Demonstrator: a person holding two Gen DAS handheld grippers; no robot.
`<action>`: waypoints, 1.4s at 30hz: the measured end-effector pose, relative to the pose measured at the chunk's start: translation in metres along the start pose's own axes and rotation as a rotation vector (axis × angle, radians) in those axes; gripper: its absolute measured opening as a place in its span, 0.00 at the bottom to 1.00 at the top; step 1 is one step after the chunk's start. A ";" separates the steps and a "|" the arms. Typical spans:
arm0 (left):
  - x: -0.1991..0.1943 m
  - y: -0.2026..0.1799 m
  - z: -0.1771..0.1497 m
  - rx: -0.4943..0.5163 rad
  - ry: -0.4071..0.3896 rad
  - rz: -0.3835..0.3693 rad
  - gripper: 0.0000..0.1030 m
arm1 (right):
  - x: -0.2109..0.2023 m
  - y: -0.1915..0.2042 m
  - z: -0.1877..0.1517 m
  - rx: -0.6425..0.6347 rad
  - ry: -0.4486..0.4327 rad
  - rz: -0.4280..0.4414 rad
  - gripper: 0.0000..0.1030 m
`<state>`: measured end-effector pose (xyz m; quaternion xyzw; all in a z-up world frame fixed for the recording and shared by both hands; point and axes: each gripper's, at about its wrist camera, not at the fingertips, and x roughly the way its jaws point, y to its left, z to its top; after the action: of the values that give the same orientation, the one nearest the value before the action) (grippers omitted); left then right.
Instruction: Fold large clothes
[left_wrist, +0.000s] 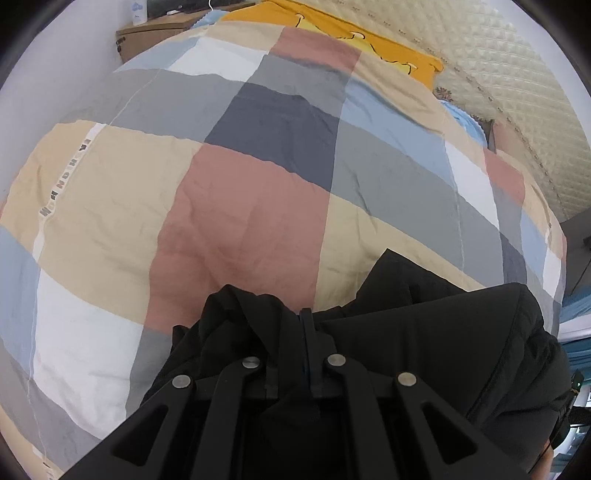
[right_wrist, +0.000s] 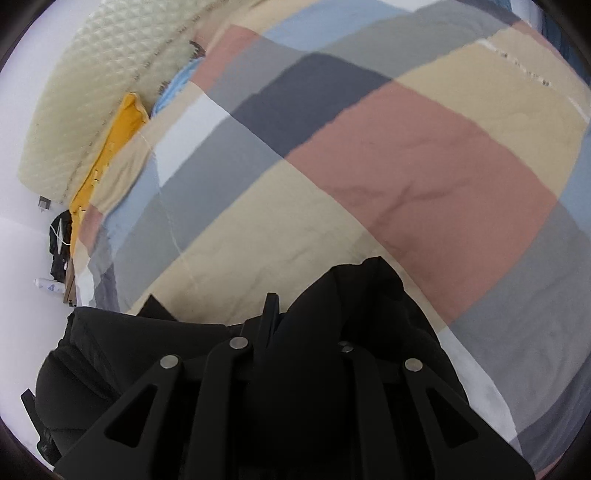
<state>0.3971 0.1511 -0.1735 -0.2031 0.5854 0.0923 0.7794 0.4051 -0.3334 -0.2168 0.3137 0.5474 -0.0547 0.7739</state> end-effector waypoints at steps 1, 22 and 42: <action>0.000 -0.001 0.000 0.001 0.003 0.001 0.07 | 0.003 -0.002 0.000 0.004 0.004 0.001 0.13; -0.159 0.059 -0.075 0.214 -0.173 -0.122 0.72 | -0.137 0.000 -0.021 -0.011 -0.134 0.117 0.77; -0.141 -0.140 -0.151 0.569 -0.451 -0.143 0.72 | -0.182 0.088 -0.107 -0.499 -0.348 0.144 0.80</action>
<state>0.2764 -0.0257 -0.0453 0.0069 0.3855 -0.0864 0.9186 0.2845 -0.2519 -0.0405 0.1377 0.3797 0.0836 0.9110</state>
